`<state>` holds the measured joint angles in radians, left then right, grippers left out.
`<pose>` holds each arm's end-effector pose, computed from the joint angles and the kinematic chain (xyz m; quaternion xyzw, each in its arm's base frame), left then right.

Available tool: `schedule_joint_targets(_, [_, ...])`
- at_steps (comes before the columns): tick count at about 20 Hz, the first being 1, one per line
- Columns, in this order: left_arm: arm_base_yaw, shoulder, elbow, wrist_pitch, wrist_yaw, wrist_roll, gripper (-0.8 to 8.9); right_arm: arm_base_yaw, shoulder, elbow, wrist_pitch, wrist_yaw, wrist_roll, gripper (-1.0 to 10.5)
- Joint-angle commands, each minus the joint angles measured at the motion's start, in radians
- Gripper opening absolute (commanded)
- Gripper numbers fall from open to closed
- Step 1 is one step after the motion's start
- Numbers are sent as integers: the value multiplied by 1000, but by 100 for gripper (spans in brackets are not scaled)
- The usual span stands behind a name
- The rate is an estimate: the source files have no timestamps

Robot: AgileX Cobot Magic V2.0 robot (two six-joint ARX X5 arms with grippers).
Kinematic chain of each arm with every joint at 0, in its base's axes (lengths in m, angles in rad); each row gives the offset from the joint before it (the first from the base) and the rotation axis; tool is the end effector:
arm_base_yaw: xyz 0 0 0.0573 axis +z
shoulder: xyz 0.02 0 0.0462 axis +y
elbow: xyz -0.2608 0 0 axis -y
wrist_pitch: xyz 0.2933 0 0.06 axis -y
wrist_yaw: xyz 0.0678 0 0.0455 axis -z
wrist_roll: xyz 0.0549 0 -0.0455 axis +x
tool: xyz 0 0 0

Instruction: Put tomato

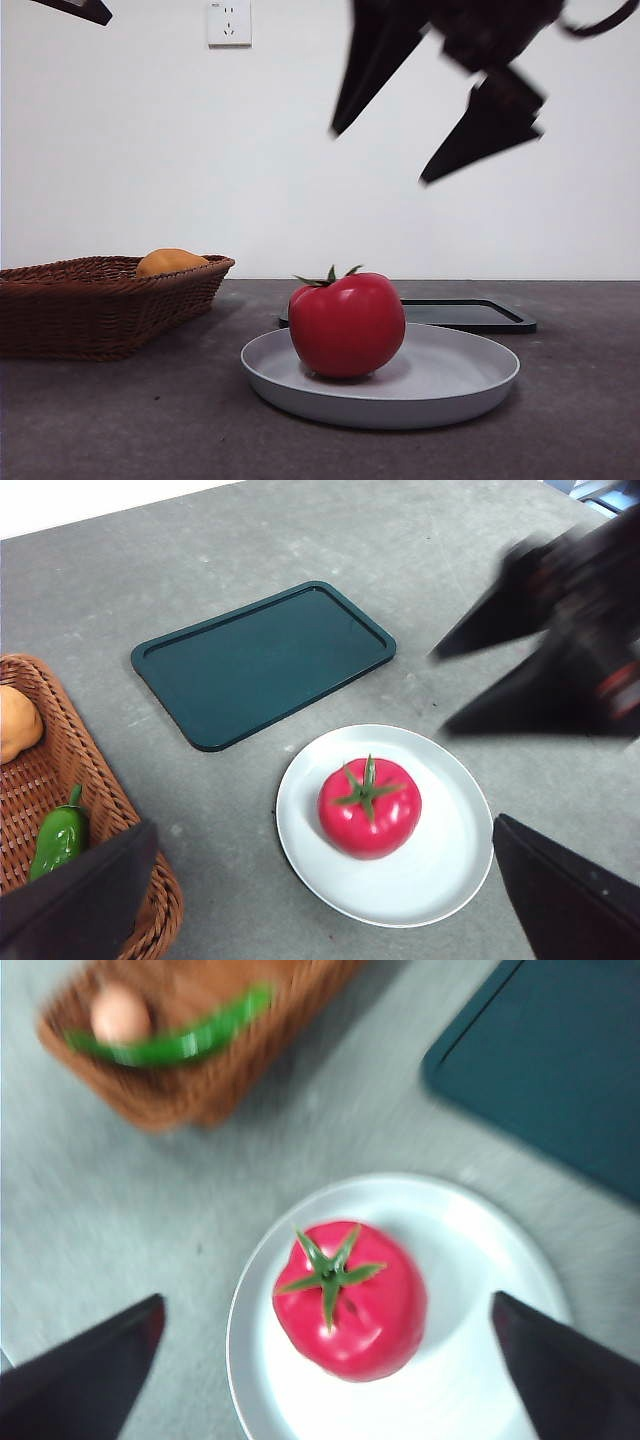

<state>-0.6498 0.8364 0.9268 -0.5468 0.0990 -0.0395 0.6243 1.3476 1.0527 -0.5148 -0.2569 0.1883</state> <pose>0.1892 -0.1506 0.3294 0.0436 0.2247 -0.3519 0.9076 0.2707 0.2122 0.2425 0.0065 0.4224 0.3539 0.8345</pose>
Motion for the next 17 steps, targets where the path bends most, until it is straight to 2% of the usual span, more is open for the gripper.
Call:
schedule_joint_targets(1, [-5, 3, 9, 9, -5, 0, 751, 35, 114, 64, -13, 6, -19, 683])
schedule_joint_targets(3, [-5, 3, 9, 9, -5, 0, 751, 54, 187, 98, -13, 20, -25, 708])
schedule_joint_targets(7, [-5, 3, 9, 9, -5, 0, 751, 82, 282, 126, -14, 113, -61, 708])
schedule_joint_targets(17, [-5, 3, 9, 9, -5, 0, 751, 109, 425, 126, -37, 127, -75, 706])
